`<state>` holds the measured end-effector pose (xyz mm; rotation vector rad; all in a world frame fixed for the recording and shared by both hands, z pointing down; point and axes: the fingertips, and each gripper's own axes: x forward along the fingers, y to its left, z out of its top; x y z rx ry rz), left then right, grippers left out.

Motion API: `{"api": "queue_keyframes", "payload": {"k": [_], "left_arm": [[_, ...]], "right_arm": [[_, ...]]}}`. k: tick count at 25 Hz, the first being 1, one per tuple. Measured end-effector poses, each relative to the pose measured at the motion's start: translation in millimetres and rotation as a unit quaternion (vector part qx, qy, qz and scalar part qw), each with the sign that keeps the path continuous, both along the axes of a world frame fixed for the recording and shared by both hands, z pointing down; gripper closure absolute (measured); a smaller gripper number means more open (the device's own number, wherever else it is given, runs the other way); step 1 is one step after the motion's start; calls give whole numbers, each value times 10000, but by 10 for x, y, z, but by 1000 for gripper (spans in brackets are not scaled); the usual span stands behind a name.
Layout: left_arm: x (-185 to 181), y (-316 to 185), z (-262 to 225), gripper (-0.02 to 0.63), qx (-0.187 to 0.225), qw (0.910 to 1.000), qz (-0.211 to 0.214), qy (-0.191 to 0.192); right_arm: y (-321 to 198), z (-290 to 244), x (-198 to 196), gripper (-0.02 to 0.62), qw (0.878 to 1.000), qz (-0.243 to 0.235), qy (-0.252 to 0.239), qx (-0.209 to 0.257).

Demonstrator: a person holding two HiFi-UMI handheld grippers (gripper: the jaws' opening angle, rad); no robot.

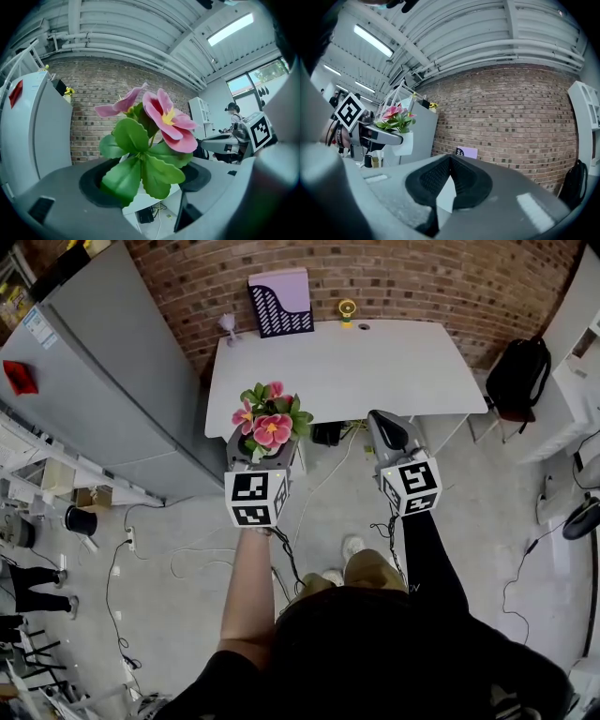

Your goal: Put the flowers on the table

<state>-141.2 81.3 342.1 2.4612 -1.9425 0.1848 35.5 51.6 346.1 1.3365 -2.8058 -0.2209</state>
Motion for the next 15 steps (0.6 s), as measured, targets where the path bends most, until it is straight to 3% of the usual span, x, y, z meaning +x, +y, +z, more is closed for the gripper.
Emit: {"api": "queue_keyframes", "payload": {"k": [8,15], "left_arm": [[-71,-572,109,267,-6,9999,-18,121],[-155,-1370,95,267,53,9997,-54,223]], "right_arm": [[-629,45,-123,595,9999,-101,-33,24],[-1527,-4,-291,595,9995,-288,-105,96]]}}
